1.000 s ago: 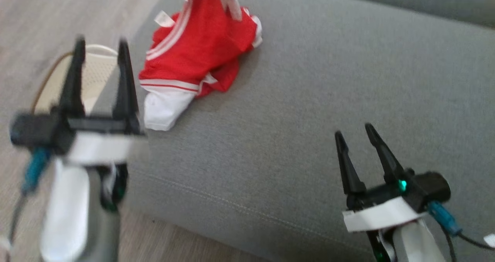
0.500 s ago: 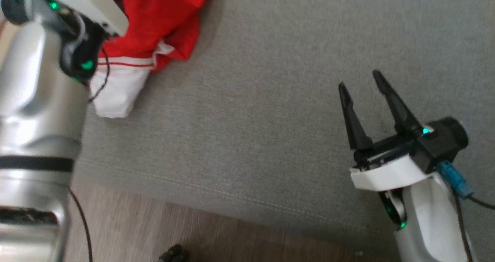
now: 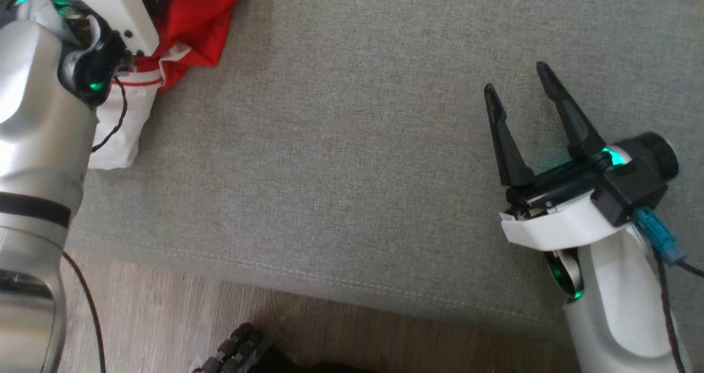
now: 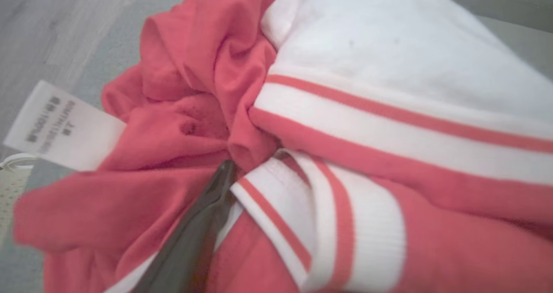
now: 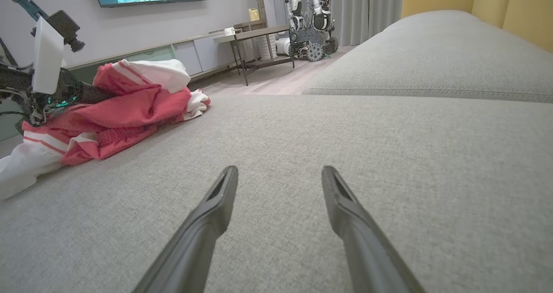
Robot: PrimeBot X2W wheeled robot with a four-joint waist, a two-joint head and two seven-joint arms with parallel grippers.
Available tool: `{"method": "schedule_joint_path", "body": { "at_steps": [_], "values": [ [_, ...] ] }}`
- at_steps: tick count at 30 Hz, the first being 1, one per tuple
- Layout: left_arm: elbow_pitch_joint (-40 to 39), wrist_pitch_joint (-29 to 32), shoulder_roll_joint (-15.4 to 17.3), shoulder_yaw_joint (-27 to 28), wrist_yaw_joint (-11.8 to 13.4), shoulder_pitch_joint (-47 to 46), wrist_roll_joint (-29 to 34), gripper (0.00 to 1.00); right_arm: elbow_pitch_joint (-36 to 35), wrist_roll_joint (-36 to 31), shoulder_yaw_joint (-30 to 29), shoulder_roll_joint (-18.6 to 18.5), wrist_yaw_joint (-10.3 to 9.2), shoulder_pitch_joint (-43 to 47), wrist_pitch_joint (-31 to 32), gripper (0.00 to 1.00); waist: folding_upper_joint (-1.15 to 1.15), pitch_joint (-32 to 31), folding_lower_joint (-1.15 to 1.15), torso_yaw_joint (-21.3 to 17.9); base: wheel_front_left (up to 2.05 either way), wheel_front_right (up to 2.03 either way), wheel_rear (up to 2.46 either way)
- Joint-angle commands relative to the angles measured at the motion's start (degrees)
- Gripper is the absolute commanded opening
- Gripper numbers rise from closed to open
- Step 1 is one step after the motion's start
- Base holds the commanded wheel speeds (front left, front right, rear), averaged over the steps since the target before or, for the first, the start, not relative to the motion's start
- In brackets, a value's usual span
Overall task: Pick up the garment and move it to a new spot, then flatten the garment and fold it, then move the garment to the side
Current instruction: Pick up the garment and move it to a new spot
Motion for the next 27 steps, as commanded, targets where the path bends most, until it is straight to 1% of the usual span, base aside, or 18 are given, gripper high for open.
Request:
{"method": "schedule_joint_path", "body": {
  "at_steps": [1,2,3,4,5,11,12,16,19,22,27],
  "values": [
    [-0.9,-0.5,3.3,1.0,0.0,-1.9,-0.2,1.0,-1.6,-0.7,1.4,0.5,0.41,0.1,-0.4,1.0,0.0,0.1,-0.01,0.0,0.0,0.0,0.0],
    [-0.9,-1.3,3.5,-0.1,0.0,-1.9,-0.5,1.0,-1.6,-0.7,1.4,0.5,0.41,0.0,-0.4,1.0,0.0,0.2,-0.01,0.0,0.0,0.0,0.0],
    [-1.0,-2.3,3.9,-1.3,0.0,-2.0,-0.6,0.97,-1.5,-0.7,1.5,0.5,0.41,-0.1,-0.4,1.0,0.0,0.2,-0.01,0.0,0.0,0.0,0.0],
    [-0.8,-3.8,4.2,-2.0,0.0,-2.1,-0.7,0.43,-1.4,-0.7,1.5,0.6,0.41,-0.2,-0.4,1.0,0.0,0.1,-0.01,0.1,0.0,0.0,0.0],
    [-0.6,-5.4,4.5,-2.7,0.0,-2.3,-0.7,0.0,-1.3,-0.7,1.6,0.6,0.41,-0.3,-0.4,1.0,0.0,-0.1,-0.01,0.1,0.0,0.0,0.0],
    [-1.0,-13.3,6.1,-7.8,0.0,-3.6,-1.0,0.0,-0.2,0.1,2.6,1.3,0.41,0.5,-0.4,1.0,0.0,-2.8,-0.01,0.3,0.0,0.0,0.0],
    [-1.6,-15.7,6.7,-9.5,0.0,-4.2,-1.2,0.0,0.2,0.5,2.9,1.5,0.41,0.9,-0.4,1.0,0.0,-4.0,-0.01,0.3,0.0,0.0,0.0],
    [-2.9,-19.9,7.9,-12.4,0.0,-6.2,-0.9,0.0,0.7,1.4,2.9,2.1,0.41,1.5,-0.4,1.0,0.0,-6.7,-0.01,0.1,0.0,0.0,0.0],
    [-4.2,-21.8,8.5,-14.2,0.0,-8.4,-0.2,0.0,0.9,2.1,2.9,2.6,0.41,1.9,-0.4,1.0,0.0,-9.0,-0.01,-0.5,0.0,0.0,0.0],
    [-6.3,-22.6,9.2,-15.9,0.0,-10.8,0.6,0.0,0.7,2.9,2.9,3.4,0.41,1.8,-0.4,1.0,0.0,-11.1,-0.01,-1.9,0.0,0.0,0.0],
    [-10.6,-23.0,10.4,-18.2,0.0,-14.6,1.8,0.0,-0.4,4.4,2.3,4.4,0.41,2.0,-0.4,1.0,0.0,-13.9,-0.01,-6.2,0.0,0.0,0.0]
  ]
}}
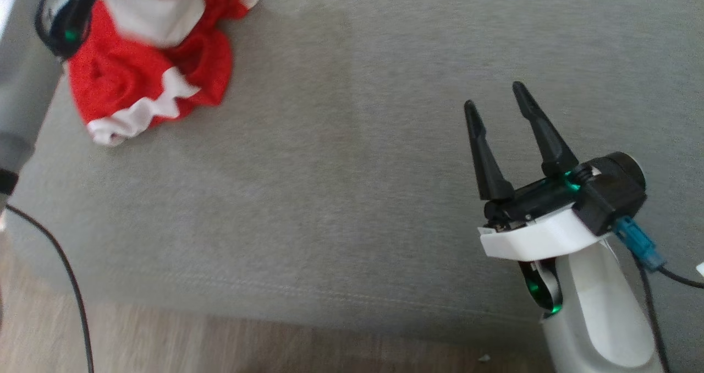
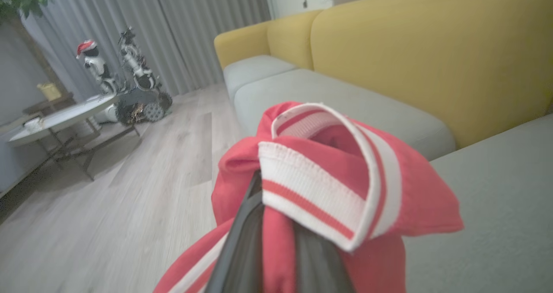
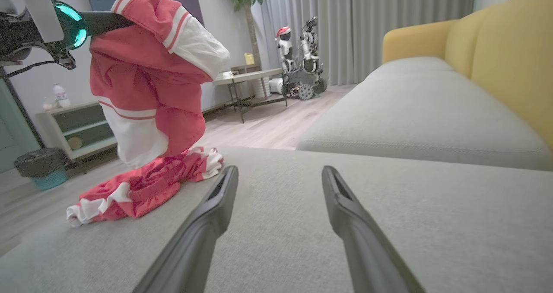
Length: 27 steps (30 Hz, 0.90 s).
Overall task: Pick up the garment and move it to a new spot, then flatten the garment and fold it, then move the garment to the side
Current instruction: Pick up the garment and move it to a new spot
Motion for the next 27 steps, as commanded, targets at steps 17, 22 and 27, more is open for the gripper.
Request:
{"method": "schedule_joint_path", "body": {
  "at_steps": [17,22,27],
  "values": [
    [-16.0,6.4,2.7,-9.9,0.1,-8.8,-1.5,0.0,-7.7,10.2,2.6,1.3,0.41,2.1,-0.4,1.0,0.0,-4.9,0.0,-25.3,0.0,0.0,0.0],
    [-17.2,8.0,0.8,-14.1,0.1,-8.9,-1.0,0.0,-8.8,11.3,2.4,1.4,0.41,2.7,-0.4,1.0,0.0,-3.8,0.0,-30.2,0.0,0.0,0.0],
    [-14.8,7.3,-1.0,-18.9,0.1,-6.7,2.0,0.0,-9.7,11.4,1.9,1.4,0.41,3.4,-0.4,1.0,0.0,-1.9,0.0,-32.8,0.0,0.0,0.0]
  ]
}}
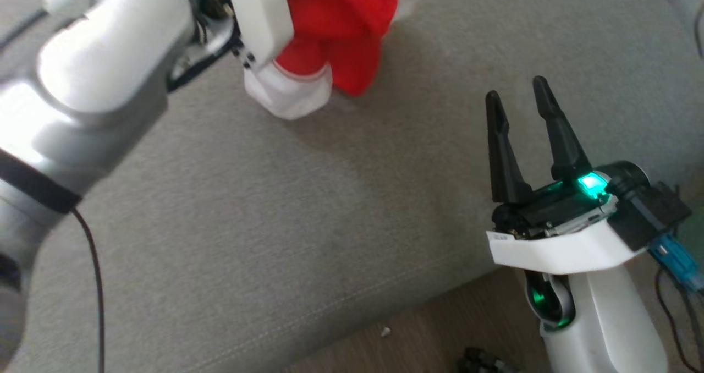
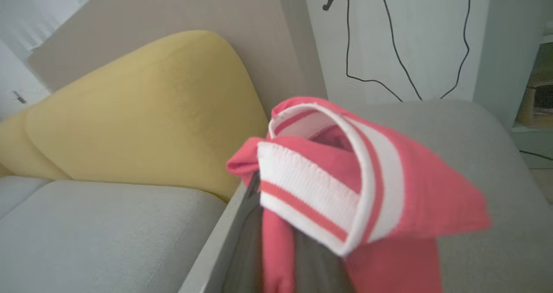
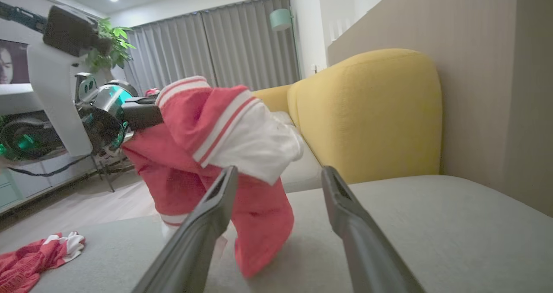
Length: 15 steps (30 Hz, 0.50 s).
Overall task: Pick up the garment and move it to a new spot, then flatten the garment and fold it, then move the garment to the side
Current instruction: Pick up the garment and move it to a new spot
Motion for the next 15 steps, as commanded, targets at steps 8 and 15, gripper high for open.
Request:
{"method": "schedule_joint_path", "body": {
  "at_steps": [8,15],
  "values": [
    [11.4,-5.1,-3.2,-0.4,1.4,6.4,4.3,0.44,-2.8,-0.4,1.0,0.7,0.41,0.1,-0.4,1.0,0.0,4.7,0.0,0.3,0.0,0.0,0.0],
    [12.2,-9.6,-5.9,5.1,5.2,12.6,3.8,1.0,-1.9,-2.3,-0.2,0.7,0.41,0.7,-0.4,1.0,0.0,2.8,0.0,6.2,0.0,0.0,0.0]
  ]
}}
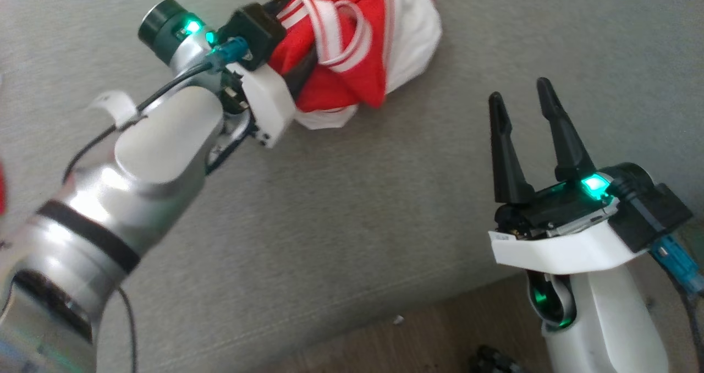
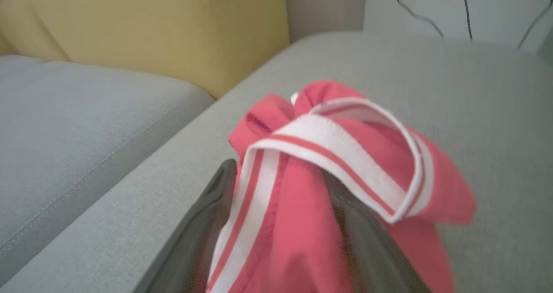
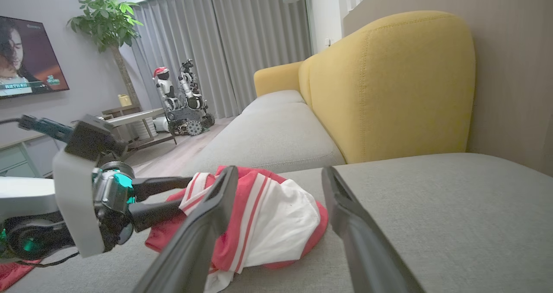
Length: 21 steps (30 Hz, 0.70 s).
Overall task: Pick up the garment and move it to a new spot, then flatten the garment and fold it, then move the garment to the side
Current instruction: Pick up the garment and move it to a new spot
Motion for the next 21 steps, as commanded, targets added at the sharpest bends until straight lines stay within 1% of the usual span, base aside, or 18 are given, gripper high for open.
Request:
{"method": "schedule_joint_path", "body": {
  "at_steps": [1,2,4,6,8,12,13,14,15,17,21],
  "values": [
    [-3.7,-0.7,1.1,4.3,1.3,-0.2,0.1,1.0,-1.5,-0.9,0.6,0.3,0.41,0.3,-0.4,1.0,0.0,-1.7,0.0,3.0,0.0,0.0,0.0],
    [-6.4,-0.7,1.7,6.4,2.5,2.0,0.7,1.0,-1.4,-1.1,0.4,0.3,0.41,0.5,-0.4,1.0,0.0,-2.3,0.0,4.2,0.0,0.0,0.0],
    [-11.1,-0.7,2.6,8.9,4.4,7.0,3.4,1.0,-0.8,-1.5,-0.2,0.3,0.41,1.1,-0.4,1.0,0.0,-3.7,0.0,7.1,0.0,0.0,0.0],
    [-15.0,-0.7,2.7,11.5,6.4,12.5,5.1,1.0,0.1,-1.8,-0.6,0.3,0.41,1.8,-0.4,1.0,0.0,-5.4,0.0,10.0,0.0,0.0,0.0],
    [-18.2,-0.7,2.4,14.5,8.5,18.2,6.2,1.0,1.2,-2.3,-0.8,0.3,0.41,2.5,-0.4,1.0,0.0,-7.0,0.0,12.4,0.0,0.0,0.0],
    [-25.3,-0.7,-0.1,23.3,12.6,29.4,7.8,1.0,2.8,-2.5,-2.5,0.3,0.41,4.3,-0.4,1.0,0.0,-10.5,0.0,17.1,0.0,0.0,0.0],
    [-27.1,-0.7,-0.7,25.6,13.3,32.2,8.4,1.0,3.1,-2.5,-3.0,0.3,0.41,4.8,-0.4,1.0,0.0,-11.3,0.0,18.0,0.0,0.0,0.0],
    [-27.1,-0.7,-0.7,25.6,13.3,32.2,8.4,1.0,3.1,-2.5,-3.0,0.3,0.41,4.8,-0.4,1.0,0.0,-11.3,0.0,18.0,0.0,0.0,0.0],
    [-28.9,-0.7,-1.4,27.8,13.7,34.7,9.2,1.0,3.4,-2.4,-3.5,0.3,0.41,5.3,-0.4,1.0,0.0,-12.1,0.0,18.8,0.0,0.0,0.0],
    [-31.9,-0.7,-2.7,31.5,13.8,39.5,11.1,1.0,3.8,-2.6,-4.3,0.3,0.41,6.0,-0.4,1.0,0.0,-13.4,0.0,20.2,0.0,0.0,0.0],
    [-37.4,-0.7,-5.8,39.9,15.0,47.2,16.1,1.0,4.2,-3.8,-5.4,0.3,0.41,7.2,-0.4,1.0,0.0,-15.9,0.0,21.6,0.0,0.0,0.0]
  ]
}}
